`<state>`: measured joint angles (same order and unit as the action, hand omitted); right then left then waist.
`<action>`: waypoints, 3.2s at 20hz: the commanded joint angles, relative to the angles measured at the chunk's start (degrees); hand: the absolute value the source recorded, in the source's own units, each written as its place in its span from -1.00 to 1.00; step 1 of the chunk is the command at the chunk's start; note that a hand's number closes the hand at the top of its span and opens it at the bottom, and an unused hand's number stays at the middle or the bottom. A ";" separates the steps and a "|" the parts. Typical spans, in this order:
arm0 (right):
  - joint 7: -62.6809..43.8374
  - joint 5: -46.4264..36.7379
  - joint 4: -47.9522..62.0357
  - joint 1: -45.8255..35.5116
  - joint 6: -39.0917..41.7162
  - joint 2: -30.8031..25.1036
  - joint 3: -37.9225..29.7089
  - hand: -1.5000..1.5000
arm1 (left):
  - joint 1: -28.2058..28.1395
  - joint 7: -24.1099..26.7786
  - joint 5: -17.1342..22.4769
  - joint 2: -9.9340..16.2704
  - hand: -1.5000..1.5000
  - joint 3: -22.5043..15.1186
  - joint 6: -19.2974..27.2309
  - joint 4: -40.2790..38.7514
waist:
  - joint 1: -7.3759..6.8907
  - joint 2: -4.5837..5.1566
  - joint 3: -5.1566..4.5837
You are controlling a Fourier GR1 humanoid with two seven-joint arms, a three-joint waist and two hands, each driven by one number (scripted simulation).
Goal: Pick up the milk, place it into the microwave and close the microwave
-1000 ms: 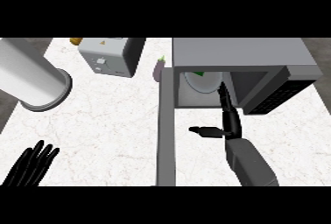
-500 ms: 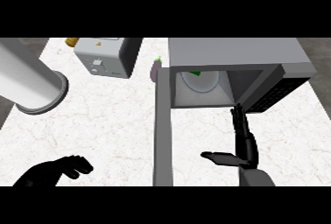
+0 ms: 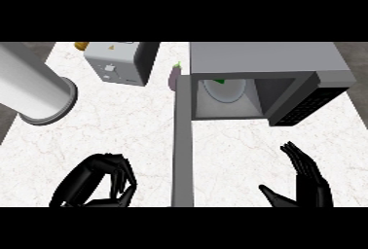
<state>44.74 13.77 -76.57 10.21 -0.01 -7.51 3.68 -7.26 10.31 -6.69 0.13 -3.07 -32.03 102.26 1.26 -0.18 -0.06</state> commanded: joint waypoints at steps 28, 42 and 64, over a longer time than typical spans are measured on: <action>-17.44 10.55 -32.47 5.50 9.87 -13.76 -5.70 -1.00 | 43.87 -1.20 19.36 -0.10 -1.00 -48.41 45.42 -44.58 | 6.35 1.37 -0.17; -21.78 14.43 -38.59 0.57 13.77 -17.86 -5.09 -1.00 | 56.92 6.22 34.67 -0.12 1.00 -45.22 50.91 -47.84 | 14.81 3.12 -0.24; -28.49 21.97 -41.79 -4.11 16.33 -23.05 -6.92 -1.00 | 69.02 6.58 43.82 -0.01 1.00 -43.83 57.98 -57.39 | 22.57 5.01 0.11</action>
<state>17.16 34.57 -118.27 6.53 16.21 -29.81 -2.56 56.59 17.17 36.43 2.55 -47.47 25.78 47.17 22.19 4.39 -0.10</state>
